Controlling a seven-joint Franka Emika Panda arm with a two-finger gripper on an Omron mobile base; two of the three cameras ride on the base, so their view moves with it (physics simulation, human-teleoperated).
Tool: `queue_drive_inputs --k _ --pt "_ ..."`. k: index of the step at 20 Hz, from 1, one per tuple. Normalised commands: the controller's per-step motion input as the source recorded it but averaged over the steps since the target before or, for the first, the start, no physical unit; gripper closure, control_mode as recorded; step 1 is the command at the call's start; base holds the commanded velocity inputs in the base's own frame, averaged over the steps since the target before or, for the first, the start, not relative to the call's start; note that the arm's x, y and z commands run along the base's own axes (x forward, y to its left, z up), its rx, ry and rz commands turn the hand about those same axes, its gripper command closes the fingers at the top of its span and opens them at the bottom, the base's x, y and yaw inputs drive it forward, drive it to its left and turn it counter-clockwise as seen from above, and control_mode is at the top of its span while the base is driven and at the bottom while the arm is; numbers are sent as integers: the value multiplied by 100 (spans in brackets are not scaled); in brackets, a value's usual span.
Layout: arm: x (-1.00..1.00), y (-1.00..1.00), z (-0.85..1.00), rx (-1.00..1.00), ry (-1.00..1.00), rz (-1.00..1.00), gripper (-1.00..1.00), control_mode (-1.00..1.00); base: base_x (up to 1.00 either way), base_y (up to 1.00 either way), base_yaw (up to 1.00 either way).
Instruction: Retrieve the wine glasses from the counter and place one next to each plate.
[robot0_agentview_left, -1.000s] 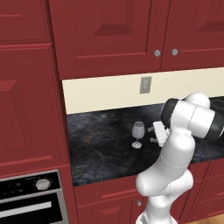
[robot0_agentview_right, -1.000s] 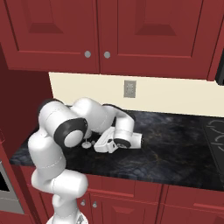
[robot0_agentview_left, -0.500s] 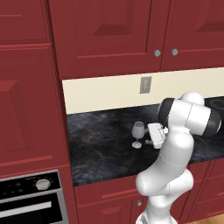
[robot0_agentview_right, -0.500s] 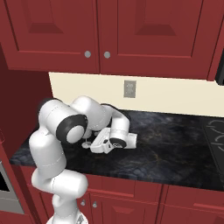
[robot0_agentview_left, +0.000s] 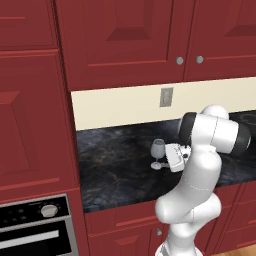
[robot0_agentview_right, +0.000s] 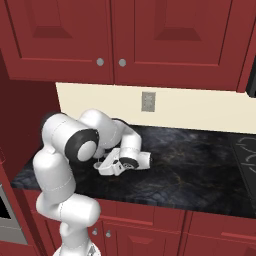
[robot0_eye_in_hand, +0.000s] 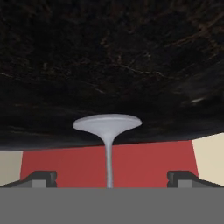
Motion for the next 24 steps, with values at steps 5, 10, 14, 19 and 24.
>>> queue_drive_inputs --k 5,10,14,19,24 --pt "0 0 -2 0 0 4 -100 -100 0 0 0" --pt "0 4 0 0 -7 3 -100 -100 0 0 0" --pt "3 2 0 0 0 2 -100 -100 0 0 0" --pt "11 10 -2 0 0 0 -100 -100 0 0 0" --pt "22 12 -1 0 1 0 -100 -100 0 0 0"
